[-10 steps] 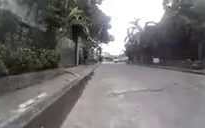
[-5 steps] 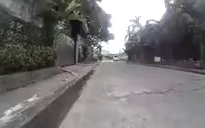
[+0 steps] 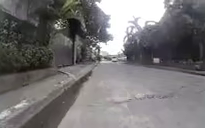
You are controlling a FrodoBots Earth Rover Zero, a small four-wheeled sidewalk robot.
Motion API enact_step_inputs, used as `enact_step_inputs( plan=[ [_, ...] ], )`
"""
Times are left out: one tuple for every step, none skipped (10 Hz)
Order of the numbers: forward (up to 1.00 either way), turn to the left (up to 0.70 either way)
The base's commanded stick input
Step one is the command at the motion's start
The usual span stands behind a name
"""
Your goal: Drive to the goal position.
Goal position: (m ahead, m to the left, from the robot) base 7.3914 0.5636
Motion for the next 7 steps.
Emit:
enact_step_inputs(
  plan=[
    [0.41, 0.0],
    [0.41, 0.0],
    [0.41, 0.0],
    [0.41, 0.0],
    [0.51, 0.0],
    [0.65, 0.0],
    [0.68, 0.0]
  ],
)
